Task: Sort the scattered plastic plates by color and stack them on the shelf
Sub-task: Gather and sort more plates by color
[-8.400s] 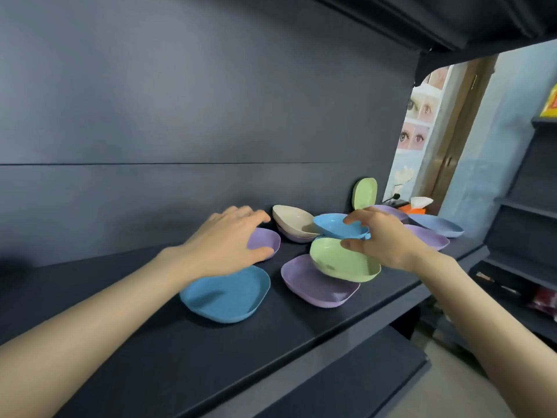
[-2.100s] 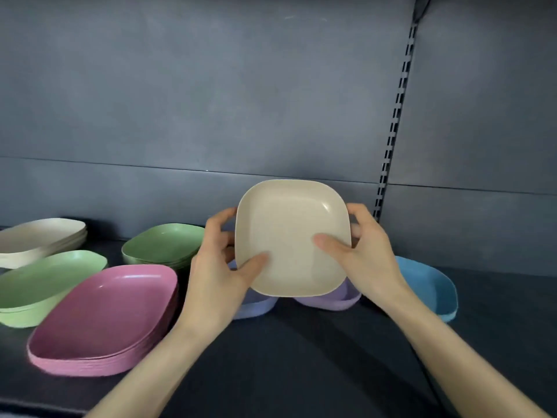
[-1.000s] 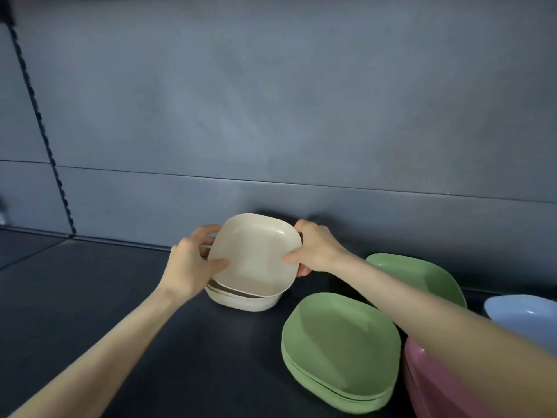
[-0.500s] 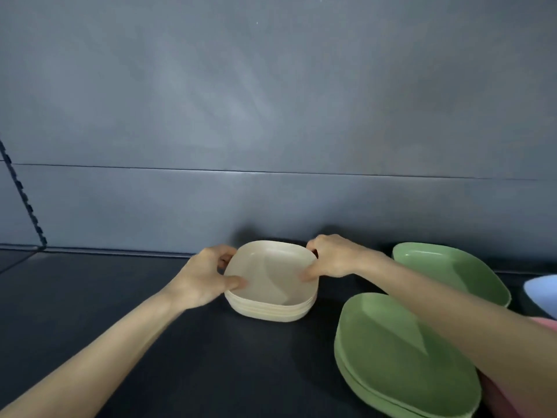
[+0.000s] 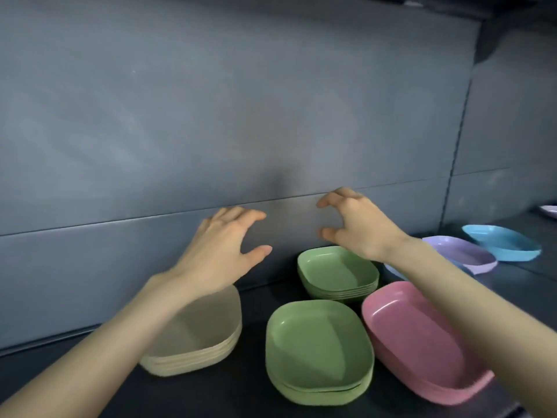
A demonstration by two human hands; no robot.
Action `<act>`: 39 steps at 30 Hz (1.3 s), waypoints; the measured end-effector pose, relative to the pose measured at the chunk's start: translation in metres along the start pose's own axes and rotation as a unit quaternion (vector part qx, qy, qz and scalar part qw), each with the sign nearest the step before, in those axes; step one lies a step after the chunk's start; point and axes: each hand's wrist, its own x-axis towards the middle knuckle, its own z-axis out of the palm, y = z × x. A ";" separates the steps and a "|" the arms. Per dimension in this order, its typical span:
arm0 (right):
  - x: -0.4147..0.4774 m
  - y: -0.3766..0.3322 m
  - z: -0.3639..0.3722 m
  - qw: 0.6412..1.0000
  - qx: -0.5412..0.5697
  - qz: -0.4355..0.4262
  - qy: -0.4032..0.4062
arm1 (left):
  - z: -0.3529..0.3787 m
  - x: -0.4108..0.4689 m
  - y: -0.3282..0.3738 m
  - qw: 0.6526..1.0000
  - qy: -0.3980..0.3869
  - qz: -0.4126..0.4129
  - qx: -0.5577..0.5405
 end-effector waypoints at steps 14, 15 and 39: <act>-0.145 0.216 -0.155 0.981 -0.104 0.148 0.073 | 0.084 0.102 0.255 0.979 -0.018 0.191 -0.071; -0.154 0.234 -0.165 0.980 -0.108 0.150 0.074 | 0.092 0.108 0.276 0.979 -0.018 0.193 -0.067; -0.128 0.637 -0.251 0.977 -0.122 0.163 0.060 | 0.285 0.340 0.520 0.977 0.000 0.211 -0.002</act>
